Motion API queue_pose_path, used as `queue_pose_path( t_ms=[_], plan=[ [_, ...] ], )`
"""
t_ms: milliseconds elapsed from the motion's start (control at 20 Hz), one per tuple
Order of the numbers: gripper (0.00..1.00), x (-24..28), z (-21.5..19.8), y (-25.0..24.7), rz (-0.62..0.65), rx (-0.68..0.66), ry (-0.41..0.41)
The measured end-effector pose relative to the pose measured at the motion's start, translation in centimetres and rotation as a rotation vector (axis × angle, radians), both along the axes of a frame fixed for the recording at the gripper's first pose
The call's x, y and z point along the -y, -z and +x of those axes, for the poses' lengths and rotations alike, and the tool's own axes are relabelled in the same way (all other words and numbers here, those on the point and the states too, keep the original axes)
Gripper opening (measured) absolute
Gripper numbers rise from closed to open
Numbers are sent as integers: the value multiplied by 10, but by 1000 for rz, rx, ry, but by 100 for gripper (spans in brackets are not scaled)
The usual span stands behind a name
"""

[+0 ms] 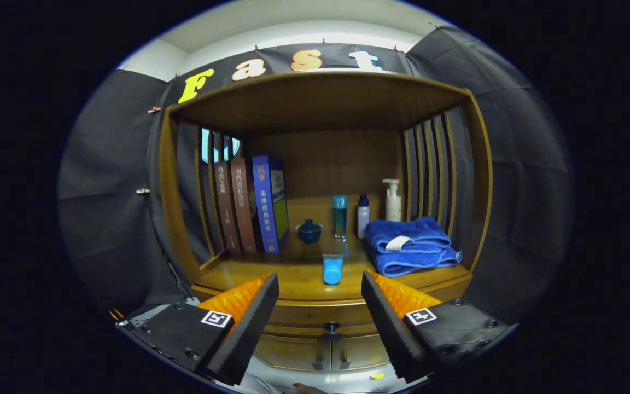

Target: Pull open the drawer, take out the items inside it, and place them on the countertop above the cabinet.

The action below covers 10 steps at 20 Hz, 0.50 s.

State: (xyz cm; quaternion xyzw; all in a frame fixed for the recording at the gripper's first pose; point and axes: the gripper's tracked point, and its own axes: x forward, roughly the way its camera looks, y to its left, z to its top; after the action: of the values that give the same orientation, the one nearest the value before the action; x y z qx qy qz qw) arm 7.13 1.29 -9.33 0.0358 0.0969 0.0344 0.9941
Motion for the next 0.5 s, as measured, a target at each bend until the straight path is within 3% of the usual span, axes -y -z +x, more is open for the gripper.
queue_pose_path(
  t_ms=[500],
  plan=[
    [99, 3, -48, -89, -20, 133, 24]
  ],
)
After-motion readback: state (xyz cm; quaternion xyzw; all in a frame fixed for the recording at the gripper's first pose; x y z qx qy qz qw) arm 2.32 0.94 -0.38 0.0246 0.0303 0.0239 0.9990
